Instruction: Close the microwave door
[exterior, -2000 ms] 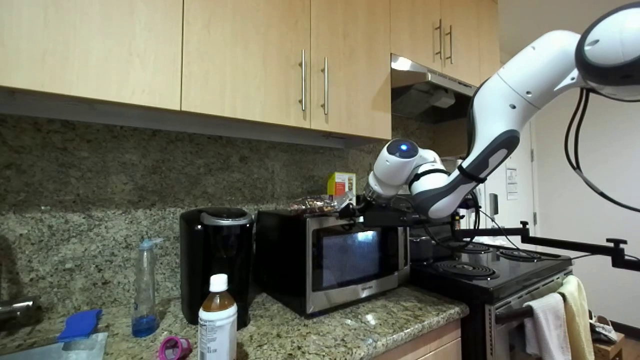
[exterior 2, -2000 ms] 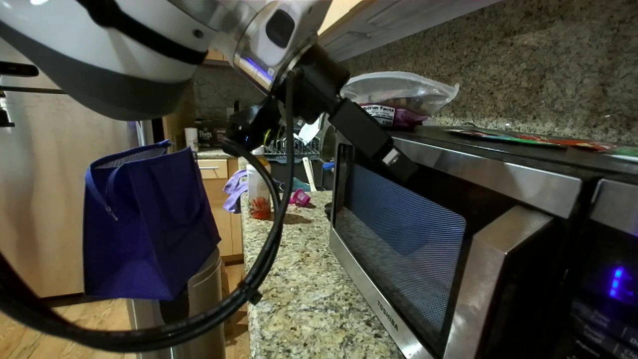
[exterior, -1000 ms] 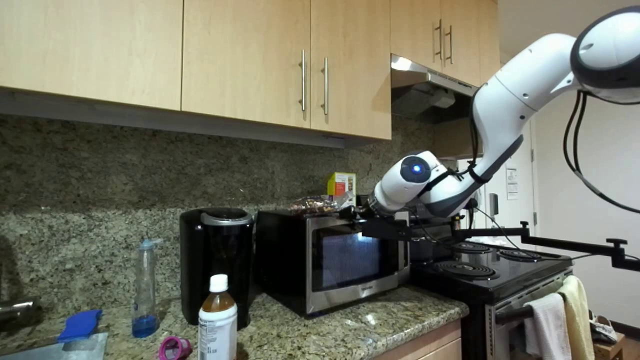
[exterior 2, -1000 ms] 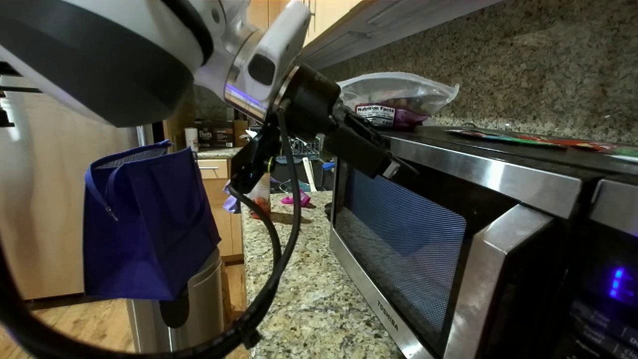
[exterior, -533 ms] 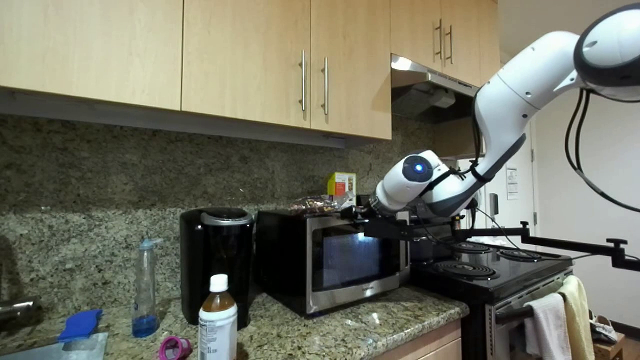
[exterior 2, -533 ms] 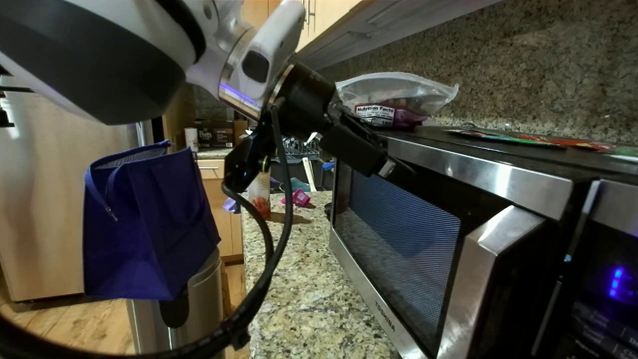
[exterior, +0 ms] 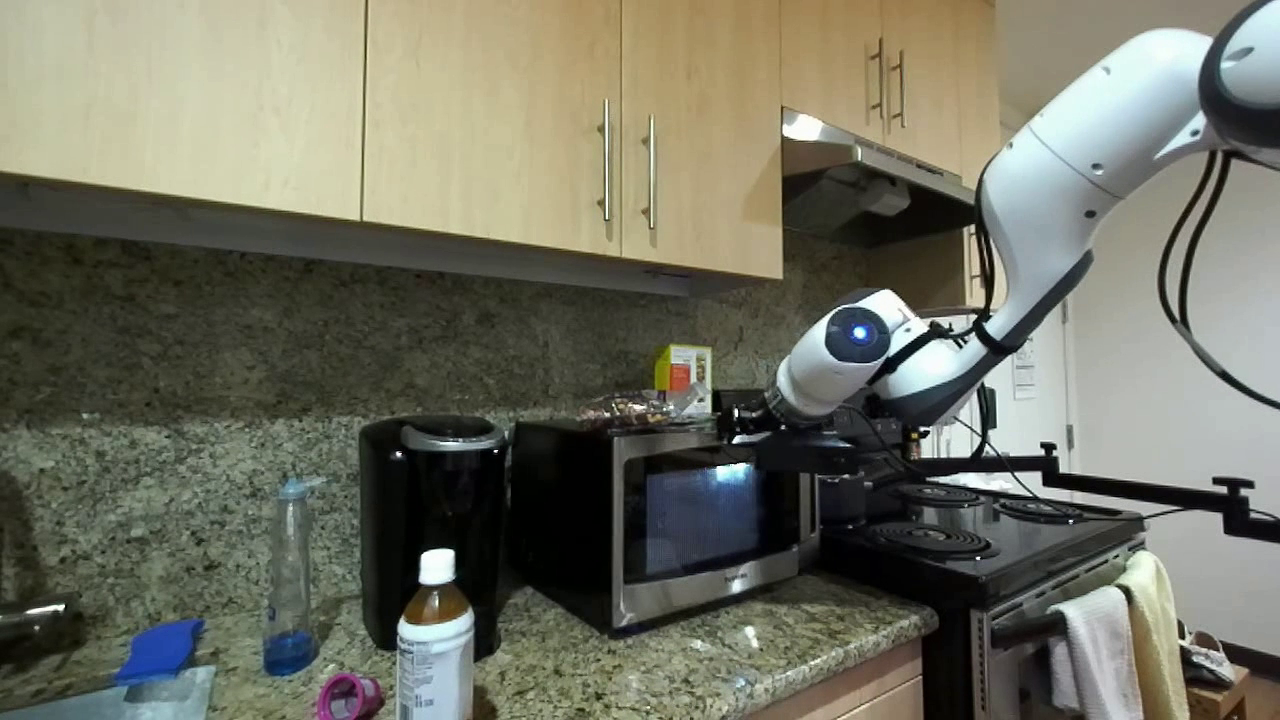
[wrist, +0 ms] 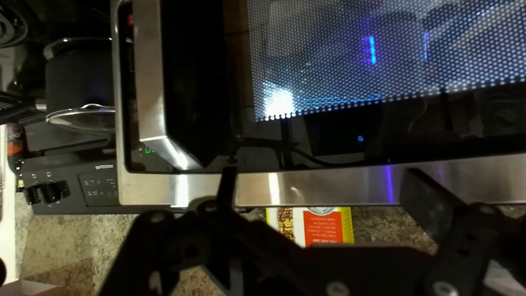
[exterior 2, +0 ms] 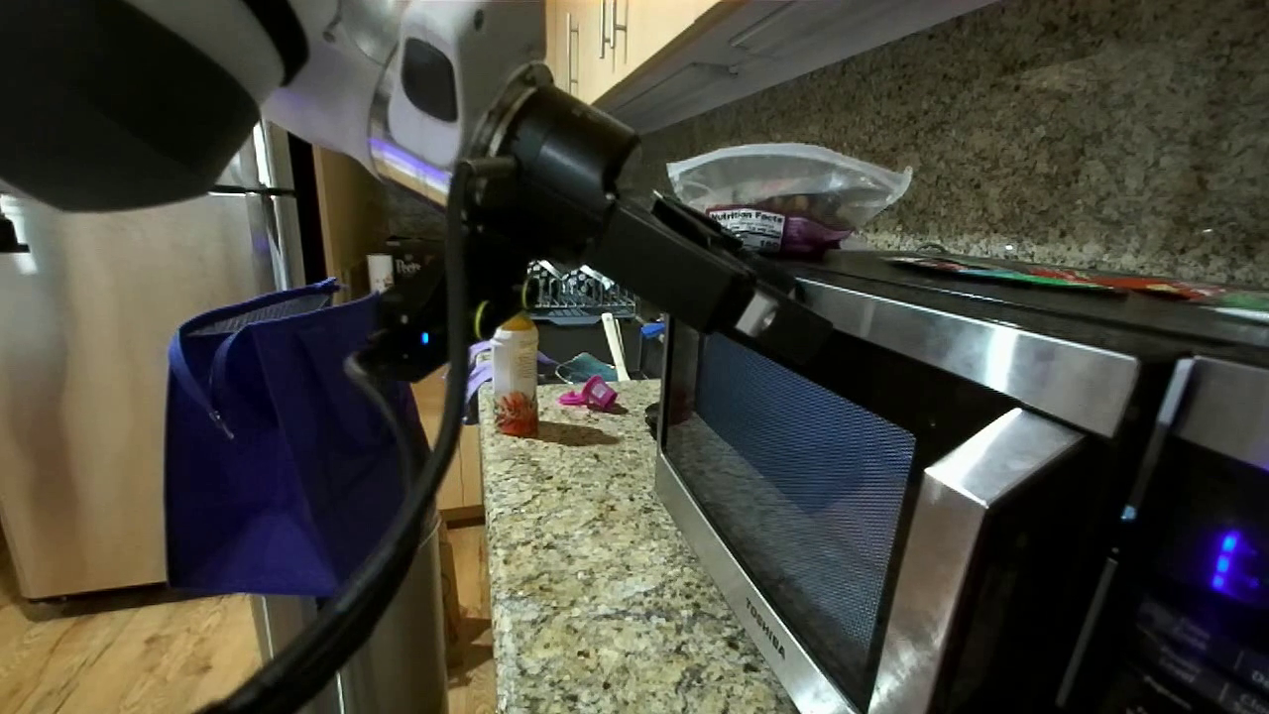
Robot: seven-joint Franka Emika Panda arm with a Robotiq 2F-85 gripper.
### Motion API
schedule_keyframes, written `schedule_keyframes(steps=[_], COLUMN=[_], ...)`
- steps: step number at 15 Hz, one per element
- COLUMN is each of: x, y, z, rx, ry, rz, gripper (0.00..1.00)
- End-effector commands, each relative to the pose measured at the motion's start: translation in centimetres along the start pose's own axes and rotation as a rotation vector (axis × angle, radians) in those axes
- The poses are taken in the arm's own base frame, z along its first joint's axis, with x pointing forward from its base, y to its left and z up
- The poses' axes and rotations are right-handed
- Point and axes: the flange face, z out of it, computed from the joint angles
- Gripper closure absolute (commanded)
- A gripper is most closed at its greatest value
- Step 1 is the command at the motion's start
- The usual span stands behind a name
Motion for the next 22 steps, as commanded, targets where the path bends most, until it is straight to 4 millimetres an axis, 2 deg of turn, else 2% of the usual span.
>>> schedule_keyframes(steps=[1, 4, 6, 9, 14, 16, 18, 19, 21, 22], x=[-1.0, -2.5, -2.4, -1.4, -3.3, -3.2, -2.3, -2.5, -2.4, -3.6], y=[1.8, 2.1, 1.3, 0.1, -0.2, -0.4, -1.4, -1.1, -0.9, 0.6], z=[-0.6, 0.4, 1.4, 3.2, 7.3, 8.1, 8.3, 8.2, 6.7, 5.7], rx=[-0.060, -0.070, -0.025, 0.028, 0.003, 0.031, 0.042, 0.052, 0.102, 0.050], ry=[-0.009, -0.038, -0.007, 0.141, 0.224, 0.224, 0.186, 0.161, 0.092, 0.120], rz=[0.013, 0.024, 0.039, 0.020, -0.008, -0.001, 0.015, 0.013, 0.002, -0.003], gripper=[0.00, 0.00, 0.00, 0.00, 0.00, 0.00, 0.00, 0.00, 0.00, 0.00])
